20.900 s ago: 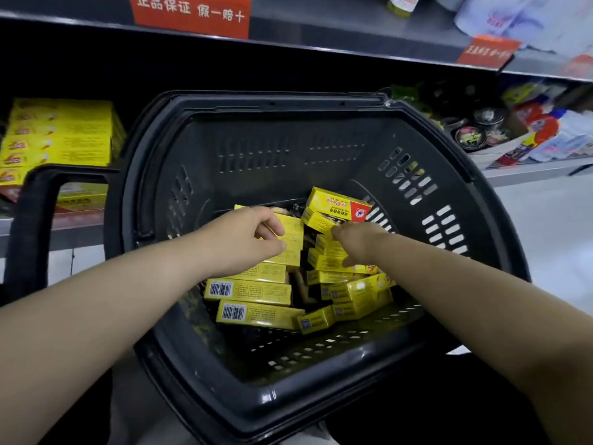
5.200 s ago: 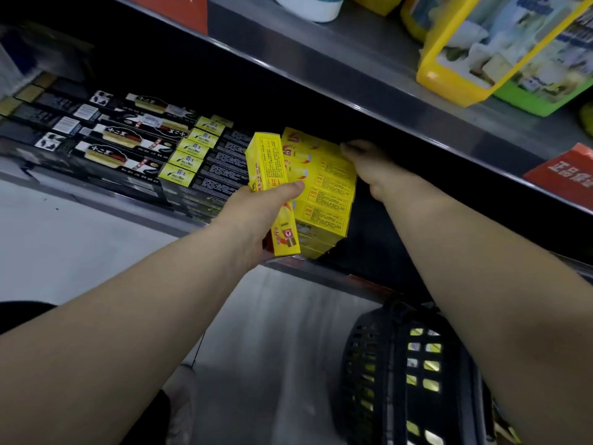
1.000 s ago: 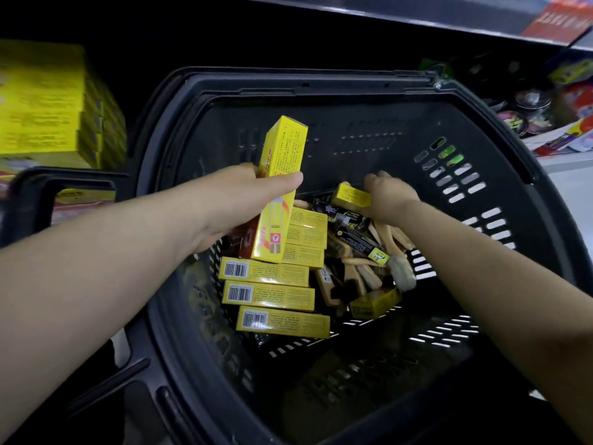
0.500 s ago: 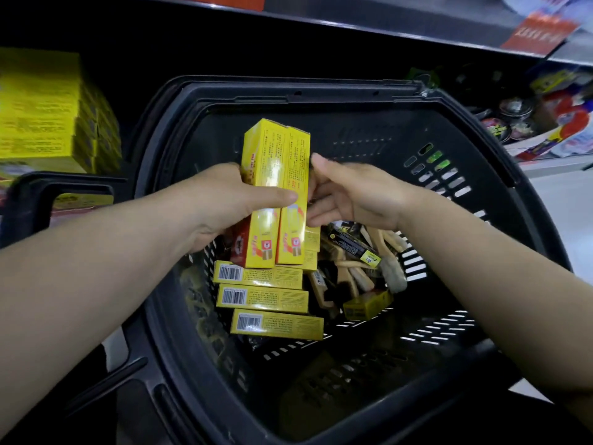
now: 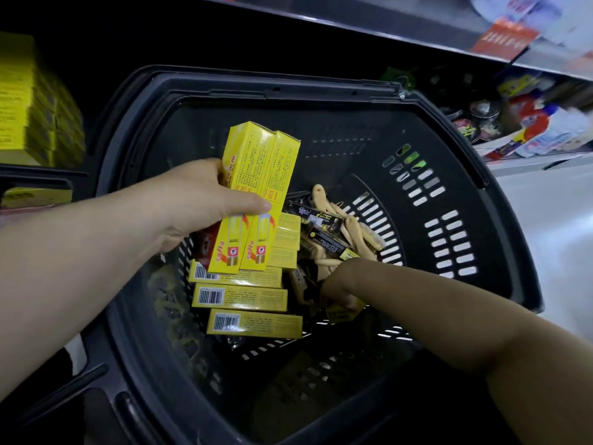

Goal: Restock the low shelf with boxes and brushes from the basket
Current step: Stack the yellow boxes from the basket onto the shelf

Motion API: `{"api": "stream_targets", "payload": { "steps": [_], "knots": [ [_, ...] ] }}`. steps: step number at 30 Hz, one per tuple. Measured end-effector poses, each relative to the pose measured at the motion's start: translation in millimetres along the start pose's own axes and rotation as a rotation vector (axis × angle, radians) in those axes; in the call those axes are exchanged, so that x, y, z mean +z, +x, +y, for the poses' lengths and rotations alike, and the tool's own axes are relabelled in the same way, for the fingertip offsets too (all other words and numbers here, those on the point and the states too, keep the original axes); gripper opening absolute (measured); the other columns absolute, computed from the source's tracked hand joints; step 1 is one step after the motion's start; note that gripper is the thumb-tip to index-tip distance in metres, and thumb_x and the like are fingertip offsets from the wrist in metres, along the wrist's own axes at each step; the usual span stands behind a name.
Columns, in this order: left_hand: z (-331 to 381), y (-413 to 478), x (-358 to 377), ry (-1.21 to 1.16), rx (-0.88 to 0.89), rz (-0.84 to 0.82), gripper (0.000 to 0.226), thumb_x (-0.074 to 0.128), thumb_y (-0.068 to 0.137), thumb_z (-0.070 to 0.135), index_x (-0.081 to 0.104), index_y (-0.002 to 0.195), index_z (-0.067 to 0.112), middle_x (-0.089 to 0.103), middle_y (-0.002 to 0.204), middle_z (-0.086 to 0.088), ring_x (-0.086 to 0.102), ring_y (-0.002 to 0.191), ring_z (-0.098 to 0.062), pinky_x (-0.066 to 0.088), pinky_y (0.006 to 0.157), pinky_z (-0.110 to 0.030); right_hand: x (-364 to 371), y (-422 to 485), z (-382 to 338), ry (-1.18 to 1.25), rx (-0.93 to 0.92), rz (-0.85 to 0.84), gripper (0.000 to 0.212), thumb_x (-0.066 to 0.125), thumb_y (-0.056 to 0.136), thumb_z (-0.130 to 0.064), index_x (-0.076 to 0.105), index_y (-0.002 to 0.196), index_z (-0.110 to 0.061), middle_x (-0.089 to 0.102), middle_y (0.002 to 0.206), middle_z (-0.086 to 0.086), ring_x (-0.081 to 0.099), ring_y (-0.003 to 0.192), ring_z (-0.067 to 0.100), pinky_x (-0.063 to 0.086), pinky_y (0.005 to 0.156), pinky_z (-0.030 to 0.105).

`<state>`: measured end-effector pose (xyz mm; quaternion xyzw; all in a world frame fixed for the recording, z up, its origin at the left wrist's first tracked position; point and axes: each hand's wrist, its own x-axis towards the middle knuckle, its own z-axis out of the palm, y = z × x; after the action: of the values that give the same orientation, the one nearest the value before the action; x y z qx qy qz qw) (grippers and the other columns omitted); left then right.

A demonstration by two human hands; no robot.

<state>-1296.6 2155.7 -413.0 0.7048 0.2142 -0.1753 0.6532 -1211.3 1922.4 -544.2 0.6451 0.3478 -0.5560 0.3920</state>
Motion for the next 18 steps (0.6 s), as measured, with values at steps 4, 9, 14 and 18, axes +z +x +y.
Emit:
{"api": "stream_targets", "payload": {
  "steps": [4, 9, 14, 18],
  "knots": [
    [-0.4, 0.4, -0.3, -0.002, 0.016, -0.025, 0.026, 0.076, 0.072, 0.022, 0.066, 0.096, 0.021, 0.075, 0.089, -0.002, 0.071, 0.085, -0.021, 0.053, 0.081, -0.034, -10.3, -19.5, 6.3, 0.184, -0.042, 0.109, 0.059, 0.071, 0.081, -0.023, 0.048, 0.135, -0.019, 0.049, 0.135, 0.008, 0.047, 0.123, 0.030, 0.046, 0.090, 0.037],
    [4.4, -6.7, -2.1, -0.195, -0.041, -0.113, 0.046, 0.075, 0.063, 0.022, 0.065, 0.107, 0.013, 0.075, 0.092, -0.004, 0.072, 0.084, -0.018, 0.055, 0.070, -0.030, -50.0, -96.4, 31.5, 0.661, -0.345, 0.410, 0.036, 0.076, 0.077, -0.027, 0.064, 0.110, -0.019, 0.069, 0.101, 0.000, 0.064, 0.093, 0.011, 0.050, 0.085, 0.026],
    [17.8, -23.3, -13.5, -0.353, -0.048, -0.134, 0.043, 0.074, 0.051, 0.029, 0.072, 0.089, 0.010, 0.075, 0.085, -0.010, 0.072, 0.070, -0.020, 0.060, 0.058, -0.032, -76.1, -160.4, 30.1, 1.429, -0.708, 0.750, 0.026, 0.056, 0.085, -0.024, 0.062, 0.106, -0.010, 0.066, 0.098, 0.010, 0.063, 0.087, 0.017, 0.052, 0.080, 0.032],
    [26.9, -43.1, -32.2, -0.396, -0.014, -0.130, 0.025, 0.073, 0.050, 0.034, 0.077, 0.069, 0.019, 0.075, 0.080, -0.008, 0.072, 0.065, -0.021, 0.057, 0.051, -0.031, -102.7, -174.2, 5.4, 1.660, -0.669, 0.949, 0.051, 0.035, 0.098, -0.039, 0.050, 0.130, -0.002, 0.051, 0.130, 0.030, 0.055, 0.110, 0.038, 0.037, 0.102, 0.057]
  ]
}}
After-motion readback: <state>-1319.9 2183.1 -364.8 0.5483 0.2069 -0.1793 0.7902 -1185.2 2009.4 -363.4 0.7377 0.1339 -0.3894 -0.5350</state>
